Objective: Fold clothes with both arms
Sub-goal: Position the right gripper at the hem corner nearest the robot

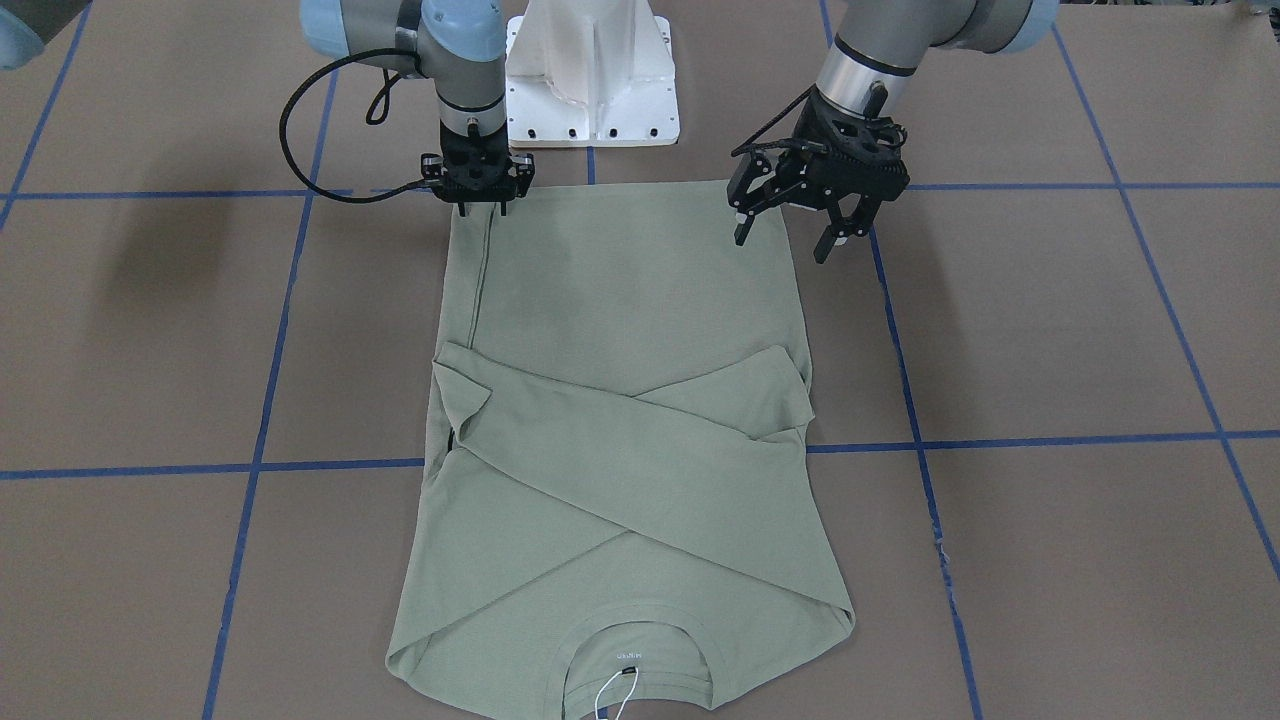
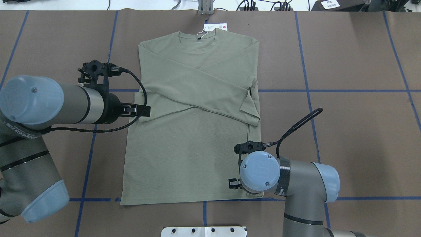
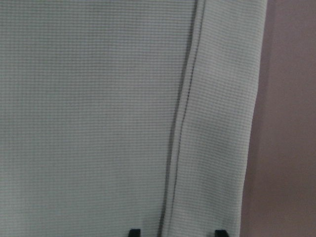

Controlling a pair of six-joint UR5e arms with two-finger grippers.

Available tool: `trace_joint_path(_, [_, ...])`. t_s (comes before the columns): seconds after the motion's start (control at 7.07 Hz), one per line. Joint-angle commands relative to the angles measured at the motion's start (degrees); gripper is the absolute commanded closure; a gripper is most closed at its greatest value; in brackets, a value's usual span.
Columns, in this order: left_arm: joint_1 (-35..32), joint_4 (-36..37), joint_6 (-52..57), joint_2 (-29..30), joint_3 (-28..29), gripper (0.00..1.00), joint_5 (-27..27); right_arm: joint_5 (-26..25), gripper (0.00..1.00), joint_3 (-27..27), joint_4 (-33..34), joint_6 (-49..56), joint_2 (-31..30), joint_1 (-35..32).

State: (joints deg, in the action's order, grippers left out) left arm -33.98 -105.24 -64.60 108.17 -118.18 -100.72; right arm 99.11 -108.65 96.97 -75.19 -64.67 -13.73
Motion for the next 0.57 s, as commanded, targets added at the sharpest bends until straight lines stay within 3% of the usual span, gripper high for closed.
trace_joint_path(0.0, [0.06,-0.05,0.00,0.11,-0.04,0.00,0.00,0.12,0.74,-0.07,0.06,0.04,-0.02,0.02])
trace_joint_path(0.28, [0.06,-0.05,0.00,0.11,0.05,0.00,0.00,0.38,0.99,-0.33,0.06,0.13,-0.02,0.02])
trace_joint_path(0.42, [0.06,-0.05,0.00,0.20,0.05,0.00,0.00,0.38,1.00,-0.51,0.06,0.13,-0.28,-0.07])
